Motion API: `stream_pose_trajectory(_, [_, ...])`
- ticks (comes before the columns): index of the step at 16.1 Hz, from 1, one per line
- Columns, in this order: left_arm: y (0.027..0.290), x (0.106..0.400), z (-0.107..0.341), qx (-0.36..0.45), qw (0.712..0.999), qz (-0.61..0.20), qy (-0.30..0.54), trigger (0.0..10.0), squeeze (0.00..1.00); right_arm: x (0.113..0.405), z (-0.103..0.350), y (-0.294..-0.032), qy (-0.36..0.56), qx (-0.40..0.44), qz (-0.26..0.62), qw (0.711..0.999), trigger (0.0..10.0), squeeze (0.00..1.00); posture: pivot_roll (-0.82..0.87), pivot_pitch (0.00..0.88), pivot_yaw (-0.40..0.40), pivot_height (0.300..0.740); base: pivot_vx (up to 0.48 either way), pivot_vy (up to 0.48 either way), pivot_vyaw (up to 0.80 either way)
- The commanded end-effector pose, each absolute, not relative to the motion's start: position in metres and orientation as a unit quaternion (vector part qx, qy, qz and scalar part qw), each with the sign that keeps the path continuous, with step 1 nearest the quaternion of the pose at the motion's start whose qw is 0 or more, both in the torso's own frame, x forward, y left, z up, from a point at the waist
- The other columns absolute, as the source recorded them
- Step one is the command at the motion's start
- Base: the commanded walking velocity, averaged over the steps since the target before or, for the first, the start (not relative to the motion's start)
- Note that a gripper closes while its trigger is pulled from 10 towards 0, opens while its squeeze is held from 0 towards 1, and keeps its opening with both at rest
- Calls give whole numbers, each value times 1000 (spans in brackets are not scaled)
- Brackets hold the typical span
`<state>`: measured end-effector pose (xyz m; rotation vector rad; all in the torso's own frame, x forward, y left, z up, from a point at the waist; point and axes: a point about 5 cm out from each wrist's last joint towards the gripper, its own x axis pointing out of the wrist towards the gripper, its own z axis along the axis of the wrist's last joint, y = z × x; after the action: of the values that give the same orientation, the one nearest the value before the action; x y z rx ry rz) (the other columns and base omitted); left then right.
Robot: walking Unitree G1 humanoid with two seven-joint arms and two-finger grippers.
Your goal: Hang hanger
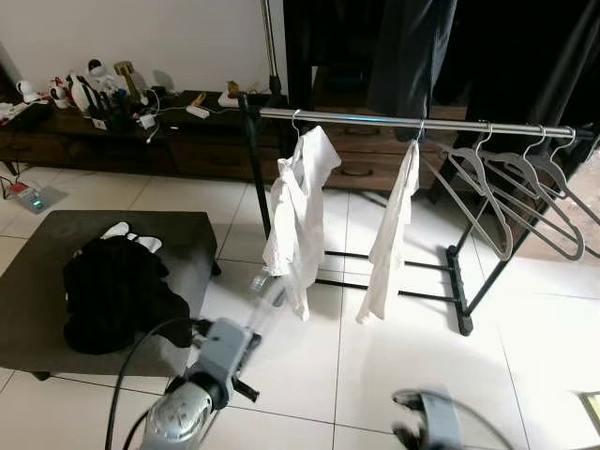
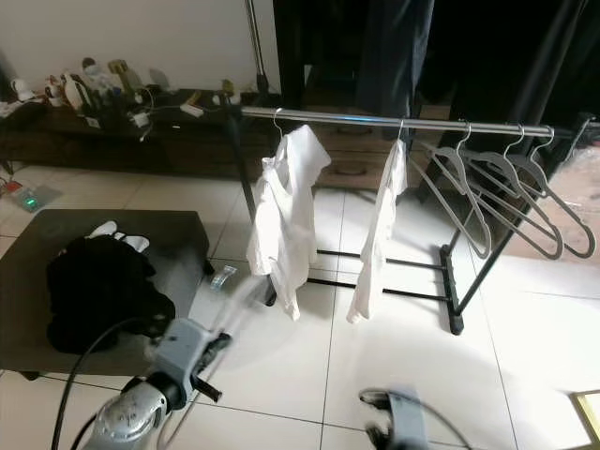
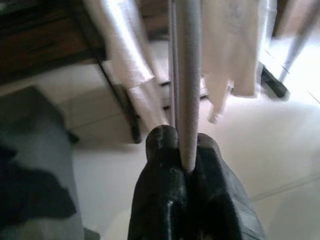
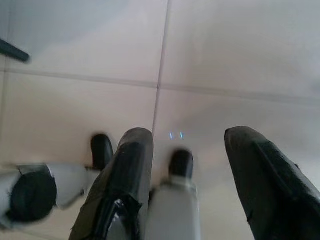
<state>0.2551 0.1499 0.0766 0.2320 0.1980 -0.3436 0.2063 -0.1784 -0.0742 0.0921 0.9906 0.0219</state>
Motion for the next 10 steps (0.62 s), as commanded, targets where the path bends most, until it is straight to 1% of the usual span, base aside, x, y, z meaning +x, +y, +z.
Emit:
stream_pose_trajectory(1, [154, 252, 77, 94, 979, -151, 99, 10000, 0, 193, -82, -174, 500, 47, 9, 864, 10000, 0, 98, 123, -2, 740, 0, 0, 0])
stream_pose_trajectory(2, [156, 250, 71, 18, 987, -113, 115, 10000, 0, 187, -85, -176, 507, 49, 5, 861, 10000, 0, 88, 119, -5, 740, 0, 0, 0])
stream_pose_trajectory(4, [156, 251, 69, -18, 988, -102, 114, 10000, 0, 186, -85, -184, 509, 50, -12, 859, 10000, 0, 85, 109, -5, 740, 0, 0, 0])
stream_pose_trajectory(5, [155, 253, 70, -17, 988, -105, 113, 10000, 0, 189, -83, -184, 507, 53, -20, 860, 10000, 0, 85, 107, -5, 740, 0, 0, 0])
stream_pose_trajectory(7, [154, 253, 70, -24, 986, -120, 117, 10000, 0, 195, -81, -176, 501, 53, -13, 864, 10000, 0, 86, 104, -4, 740, 0, 0, 0])
stream_pose_trajectory(9, [149, 252, 70, -19, 980, -156, 123, 10000, 0, 195, -82, -168, 499, 55, -6, 865, 10000, 0, 90, 87, -2, 740, 0, 0, 0])
stream_pose_trajectory(10, [149, 252, 70, -17, 978, -165, 123, 10000, 0, 195, -82, -167, 498, 59, -6, 865, 10000, 0, 89, 85, -1, 740, 244, 0, 0])
